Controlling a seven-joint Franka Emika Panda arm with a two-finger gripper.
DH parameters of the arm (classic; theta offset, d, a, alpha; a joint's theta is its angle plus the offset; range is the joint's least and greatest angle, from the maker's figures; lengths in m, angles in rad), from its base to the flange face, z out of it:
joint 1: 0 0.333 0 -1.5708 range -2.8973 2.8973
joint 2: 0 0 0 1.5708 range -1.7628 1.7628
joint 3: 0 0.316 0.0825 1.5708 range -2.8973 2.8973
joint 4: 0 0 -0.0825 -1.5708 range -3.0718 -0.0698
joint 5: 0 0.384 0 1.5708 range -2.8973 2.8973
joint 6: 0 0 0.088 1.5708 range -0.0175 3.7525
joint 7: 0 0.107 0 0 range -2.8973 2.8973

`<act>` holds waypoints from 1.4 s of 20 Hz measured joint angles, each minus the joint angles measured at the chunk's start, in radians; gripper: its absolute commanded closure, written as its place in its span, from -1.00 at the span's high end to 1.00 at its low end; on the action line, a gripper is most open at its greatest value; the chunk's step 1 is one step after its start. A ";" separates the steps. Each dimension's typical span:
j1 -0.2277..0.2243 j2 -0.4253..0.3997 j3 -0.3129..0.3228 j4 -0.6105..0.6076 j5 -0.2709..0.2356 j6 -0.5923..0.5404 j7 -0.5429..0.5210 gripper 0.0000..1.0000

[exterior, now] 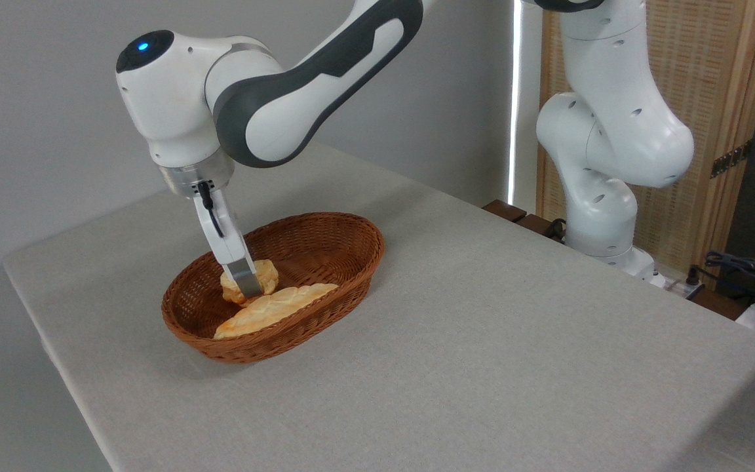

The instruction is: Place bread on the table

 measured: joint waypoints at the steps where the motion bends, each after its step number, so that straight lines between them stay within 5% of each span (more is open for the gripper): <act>1: 0.001 -0.003 0.001 0.008 0.000 0.000 -0.001 -0.04; 7: 0.008 -0.049 0.034 0.029 0.000 -0.009 -0.003 0.01; 13: 0.013 -0.141 0.153 0.030 0.000 -0.065 -0.002 0.12; 17: 0.016 -0.164 0.238 0.027 0.003 -0.092 0.002 0.46; 18: 0.017 -0.164 0.251 0.025 0.003 -0.093 0.003 0.94; 19: 0.018 -0.161 0.270 0.020 0.006 -0.093 0.003 1.00; 28: 0.018 -0.081 0.332 -0.001 0.060 -0.093 0.003 1.00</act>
